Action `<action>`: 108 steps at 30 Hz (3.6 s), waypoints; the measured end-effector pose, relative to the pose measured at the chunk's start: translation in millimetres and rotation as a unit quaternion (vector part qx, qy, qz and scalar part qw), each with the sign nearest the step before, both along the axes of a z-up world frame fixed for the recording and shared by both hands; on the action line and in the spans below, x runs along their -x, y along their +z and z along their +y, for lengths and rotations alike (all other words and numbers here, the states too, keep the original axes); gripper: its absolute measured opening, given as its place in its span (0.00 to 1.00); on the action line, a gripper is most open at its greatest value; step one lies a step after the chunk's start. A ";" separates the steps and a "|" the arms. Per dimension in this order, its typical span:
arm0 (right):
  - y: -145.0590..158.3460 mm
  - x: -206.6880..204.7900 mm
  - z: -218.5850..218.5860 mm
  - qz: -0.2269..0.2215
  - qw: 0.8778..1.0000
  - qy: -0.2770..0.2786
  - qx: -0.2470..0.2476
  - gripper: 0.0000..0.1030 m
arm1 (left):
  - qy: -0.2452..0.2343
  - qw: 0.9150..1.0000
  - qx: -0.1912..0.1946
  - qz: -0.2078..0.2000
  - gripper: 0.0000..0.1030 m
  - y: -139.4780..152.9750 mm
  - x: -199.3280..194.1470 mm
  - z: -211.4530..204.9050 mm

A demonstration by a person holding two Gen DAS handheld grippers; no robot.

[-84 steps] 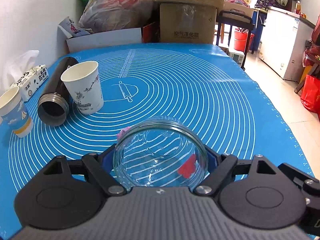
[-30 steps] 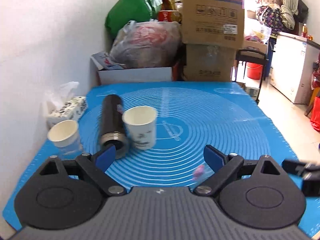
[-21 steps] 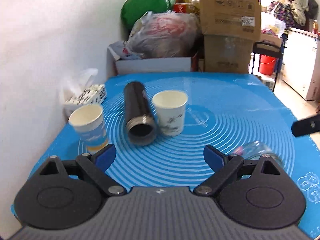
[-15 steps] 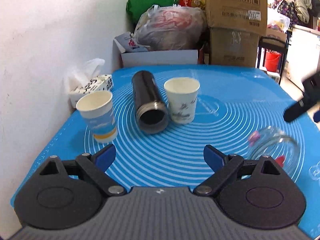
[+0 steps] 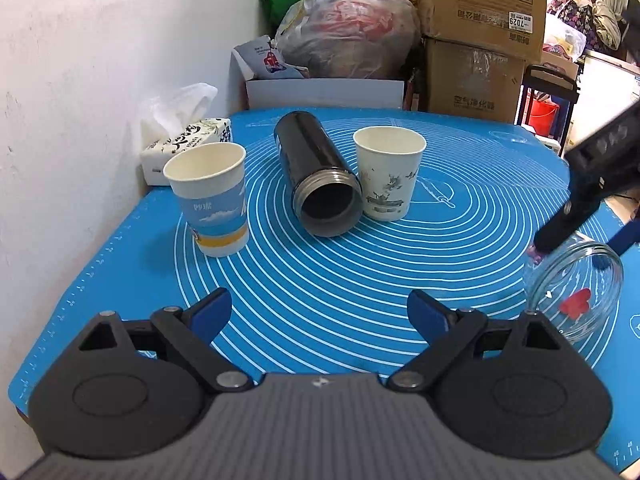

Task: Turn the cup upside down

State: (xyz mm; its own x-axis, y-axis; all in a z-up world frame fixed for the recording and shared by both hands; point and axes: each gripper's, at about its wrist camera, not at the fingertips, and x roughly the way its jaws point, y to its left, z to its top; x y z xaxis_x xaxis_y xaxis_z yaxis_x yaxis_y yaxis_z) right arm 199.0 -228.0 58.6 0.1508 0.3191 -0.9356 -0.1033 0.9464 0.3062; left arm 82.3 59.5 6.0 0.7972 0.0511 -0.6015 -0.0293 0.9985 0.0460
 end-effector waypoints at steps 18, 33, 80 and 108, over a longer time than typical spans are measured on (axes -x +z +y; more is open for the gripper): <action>-28.8 -19.2 4.5 0.050 0.998 0.004 -0.024 1.00 | -0.009 1.000 -0.002 -0.003 0.91 -0.7 -0.4 -5.2; -19.2 2.4 31.3 -0.027 0.998 0.052 0.013 0.80 | -0.011 1.000 0.003 -0.005 0.91 -0.7 1.2 -3.4; -45.1 128.9 63.3 -0.430 0.882 0.033 0.188 0.86 | 0.002 1.000 0.003 -0.003 0.91 -2.8 1.9 -8.2; 18.0 224.8 -11.0 -0.365 0.926 -0.056 0.076 1.00 | -0.028 0.999 -0.005 -0.021 0.91 20.9 79.5 -27.5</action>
State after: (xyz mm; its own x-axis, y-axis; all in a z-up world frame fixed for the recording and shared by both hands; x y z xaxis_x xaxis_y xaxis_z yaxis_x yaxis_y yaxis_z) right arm -25.8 -238.9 76.6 0.7856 0.1364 -0.6035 -0.1293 0.9901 0.0554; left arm 2.8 32.0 26.9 0.8231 0.0126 -0.5677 0.0238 0.9981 0.0567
